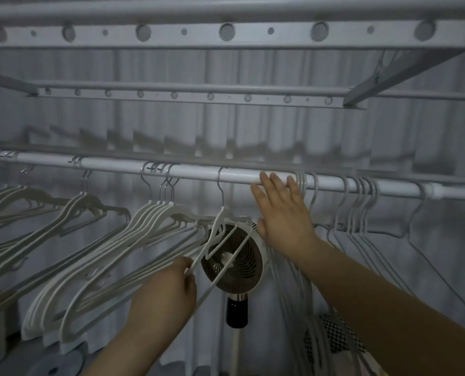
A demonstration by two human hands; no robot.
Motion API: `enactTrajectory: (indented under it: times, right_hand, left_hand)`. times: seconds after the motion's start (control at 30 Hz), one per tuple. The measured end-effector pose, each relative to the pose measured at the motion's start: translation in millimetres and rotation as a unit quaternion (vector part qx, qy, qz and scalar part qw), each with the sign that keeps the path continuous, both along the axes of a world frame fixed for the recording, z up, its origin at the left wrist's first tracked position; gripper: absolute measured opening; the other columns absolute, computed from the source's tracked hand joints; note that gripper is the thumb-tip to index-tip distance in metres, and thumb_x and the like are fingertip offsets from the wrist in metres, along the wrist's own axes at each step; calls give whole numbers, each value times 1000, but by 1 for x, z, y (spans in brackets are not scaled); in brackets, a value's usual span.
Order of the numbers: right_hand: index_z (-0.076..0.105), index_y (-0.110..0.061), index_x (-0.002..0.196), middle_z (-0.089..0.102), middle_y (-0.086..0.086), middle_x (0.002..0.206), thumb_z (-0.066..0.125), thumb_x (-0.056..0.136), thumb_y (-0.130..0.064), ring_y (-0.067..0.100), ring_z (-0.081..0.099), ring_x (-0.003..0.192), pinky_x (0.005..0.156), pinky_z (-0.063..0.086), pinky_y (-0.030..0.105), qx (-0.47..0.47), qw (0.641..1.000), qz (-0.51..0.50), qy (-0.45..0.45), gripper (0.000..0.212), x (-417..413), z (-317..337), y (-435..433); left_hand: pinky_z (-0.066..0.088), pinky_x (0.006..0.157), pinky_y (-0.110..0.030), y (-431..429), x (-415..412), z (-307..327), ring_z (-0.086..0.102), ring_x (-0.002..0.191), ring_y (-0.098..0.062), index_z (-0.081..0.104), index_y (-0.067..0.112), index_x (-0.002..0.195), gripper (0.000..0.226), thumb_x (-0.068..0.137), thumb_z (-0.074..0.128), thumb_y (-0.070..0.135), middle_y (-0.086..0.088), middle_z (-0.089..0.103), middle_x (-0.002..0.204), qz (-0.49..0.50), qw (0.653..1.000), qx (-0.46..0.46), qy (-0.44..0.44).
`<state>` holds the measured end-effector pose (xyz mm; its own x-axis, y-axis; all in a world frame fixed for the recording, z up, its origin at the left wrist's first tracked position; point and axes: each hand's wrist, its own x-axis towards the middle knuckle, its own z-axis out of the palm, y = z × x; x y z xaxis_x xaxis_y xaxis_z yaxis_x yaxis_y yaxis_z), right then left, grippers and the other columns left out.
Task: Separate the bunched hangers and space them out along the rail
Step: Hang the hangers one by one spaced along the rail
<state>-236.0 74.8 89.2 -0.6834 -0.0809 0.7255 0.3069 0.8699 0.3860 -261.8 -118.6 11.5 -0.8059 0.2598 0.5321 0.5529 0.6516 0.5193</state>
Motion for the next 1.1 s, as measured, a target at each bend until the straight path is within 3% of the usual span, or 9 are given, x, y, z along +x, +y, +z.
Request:
enactTrajectory:
  times: [0.3, 0.37, 0.43, 0.53, 0.63, 0.73, 0.87, 1.03, 1.1]
  right_hand:
    - [67, -5, 106, 67, 18, 112, 85, 42, -20, 33, 65, 103, 88, 45, 57, -22, 999, 32, 4, 68, 14, 4, 2]
    - [56, -6, 121, 55, 18, 130, 77, 60, -17, 32, 52, 122, 107, 32, 49, -43, 997, 68, 2, 66, 14, 14, -11]
    - [33, -12, 139, 27, 10, 151, 56, 84, -19, 23, 24, 140, 118, 5, 37, -82, 990, 116, -20, 61, 7, 24, -22]
    - [22, -17, 144, 16, 3, 155, 45, 91, -24, 17, 14, 142, 117, -4, 33, -105, 983, 143, -48, 58, -11, 33, -42]
    - [23, -16, 143, 21, 4, 153, 43, 92, -28, 20, 19, 140, 117, -1, 39, -100, 987, 113, -61, 56, -31, 46, -59]
    - [36, -12, 135, 42, 11, 139, 42, 92, -36, 28, 36, 128, 113, 14, 45, -130, 990, 19, -45, 49, -44, 59, -59]
    - [45, -10, 124, 55, 13, 124, 38, 93, -43, 31, 47, 116, 102, 28, 42, -182, 981, -33, -54, 45, -46, 55, -50]
    - [45, -10, 125, 55, 13, 123, 39, 93, -36, 31, 47, 114, 99, 30, 40, -157, 987, -10, -36, 42, -46, 50, -45]
    - [44, -11, 126, 54, 12, 124, 40, 93, -36, 30, 46, 115, 99, 29, 39, -155, 987, -9, -40, 42, -47, 50, -44]
  left_hand:
    - [43, 76, -23, -5, 29, 15, 61, 97, -11, 54, 25, 121, 38, 91, 42, 45, 8, 64, 110, 7, 999, 17, 35]
    - [48, 75, -29, -22, 26, 16, 66, 89, -24, 68, 15, 102, 40, 86, 42, 40, -3, 69, 99, 28, 991, -2, 128]
    - [52, 72, -40, -44, 17, 13, 66, 81, -35, 71, 8, 88, 43, 78, 41, 36, -13, 70, 90, 98, 975, -9, 199]
    - [47, 77, -42, -76, 11, 12, 64, 85, -41, 69, 3, 95, 51, 74, 38, 38, -21, 68, 95, 174, 973, -21, 153]
    - [50, 76, -43, -91, 7, 2, 67, 80, -38, 70, 9, 91, 55, 69, 38, 47, -15, 71, 89, 195, 969, -76, 130]
    - [32, 77, -33, -89, 5, -10, 68, 76, -30, 72, 19, 77, 50, 63, 39, 55, -6, 71, 85, 170, 966, -108, 160]
    - [30, 85, -40, -83, 0, -21, 46, 95, -25, 71, 16, 64, 43, 67, 40, 45, -10, 71, 92, 170, 959, -82, 213]
    - [30, 93, -47, -75, -9, -31, 43, 103, -28, 72, 13, 91, 41, 74, 40, 33, -13, 68, 101, 192, 932, -67, 300]
    - [29, 94, -48, -74, -15, -33, 43, 104, -29, 72, 13, 91, 36, 72, 50, 33, -14, 68, 102, 200, 921, -76, 325]
